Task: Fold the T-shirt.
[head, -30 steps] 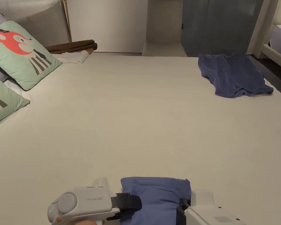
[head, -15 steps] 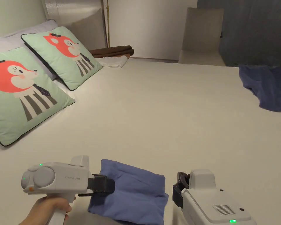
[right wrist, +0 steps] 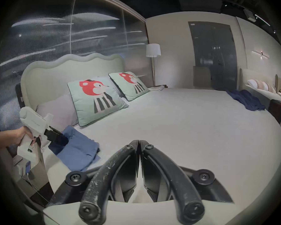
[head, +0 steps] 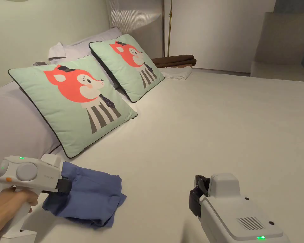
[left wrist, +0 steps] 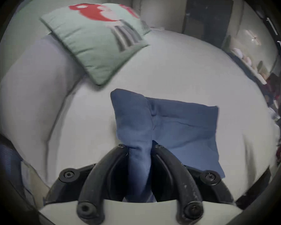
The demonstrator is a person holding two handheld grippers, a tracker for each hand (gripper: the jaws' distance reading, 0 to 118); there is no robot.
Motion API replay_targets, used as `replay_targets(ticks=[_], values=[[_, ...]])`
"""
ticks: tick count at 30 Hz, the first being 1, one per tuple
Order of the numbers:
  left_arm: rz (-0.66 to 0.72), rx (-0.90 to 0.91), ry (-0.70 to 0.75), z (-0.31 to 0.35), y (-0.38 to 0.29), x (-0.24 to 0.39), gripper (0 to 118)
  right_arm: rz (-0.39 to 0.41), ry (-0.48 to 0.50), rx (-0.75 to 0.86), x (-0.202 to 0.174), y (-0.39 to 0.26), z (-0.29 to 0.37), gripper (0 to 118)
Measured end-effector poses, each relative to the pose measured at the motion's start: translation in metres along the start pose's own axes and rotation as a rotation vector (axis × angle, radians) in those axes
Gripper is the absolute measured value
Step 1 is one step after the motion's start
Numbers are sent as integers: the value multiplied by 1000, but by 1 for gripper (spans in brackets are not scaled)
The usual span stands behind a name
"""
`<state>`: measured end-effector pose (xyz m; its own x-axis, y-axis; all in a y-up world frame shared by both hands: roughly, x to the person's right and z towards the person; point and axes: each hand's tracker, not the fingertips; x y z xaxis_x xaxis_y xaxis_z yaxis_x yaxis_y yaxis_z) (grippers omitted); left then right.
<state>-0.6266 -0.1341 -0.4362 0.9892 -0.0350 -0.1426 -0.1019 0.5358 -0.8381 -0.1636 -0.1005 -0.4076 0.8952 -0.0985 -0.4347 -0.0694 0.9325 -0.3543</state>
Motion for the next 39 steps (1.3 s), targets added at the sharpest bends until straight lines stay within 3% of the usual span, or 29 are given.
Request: replay_targets(ticks=[3, 4, 5, 6, 7, 8, 9, 14, 22, 26, 29, 34, 39], values=[[-5, 10, 58, -9, 4, -10, 18, 12, 5, -10, 1, -2, -2, 0], [13, 27, 58, -11, 4, -10, 27, 27, 4, -15, 2, -2, -3, 0], [42, 45, 65, -12, 3, -10, 40, 34, -2, -19, 3, -2, -4, 0], [76, 55, 64, -12, 3, -8, 61, 34, -4, -22, 6, -3, -4, 0], [105, 70, 40, -12, 2, -6, 94, 33, -4, -24, 9, -4, -1, 0], [110, 77, 8, -11, 2, -4, 112, 29, -6, -26, 12, -3, 0, 0], [108, 93, -5, -6, 1, -1, 116, 27, -7, -26, 15, -3, 3, 0], [108, 207, -26, 27, 9, 32, 111, 25, -33, 6, 34, 5, 29, 0], [46, 524, -30, 130, 11, 142, 80, 16, -111, 126, 78, 28, 98, 0], [-12, 729, -47, 171, 0, 205, 75, 17, -180, 190, 104, 38, 135, 0], [-91, 840, -32, 191, -9, 254, 54, 23, -238, 239, 123, 43, 161, 0], [-119, 980, -108, 205, -27, 326, 0, 59, -340, 298, 153, 44, 197, 0], [-102, 1089, -192, 208, -47, 381, 0, 58, -427, 339, 180, 41, 229, 0]])
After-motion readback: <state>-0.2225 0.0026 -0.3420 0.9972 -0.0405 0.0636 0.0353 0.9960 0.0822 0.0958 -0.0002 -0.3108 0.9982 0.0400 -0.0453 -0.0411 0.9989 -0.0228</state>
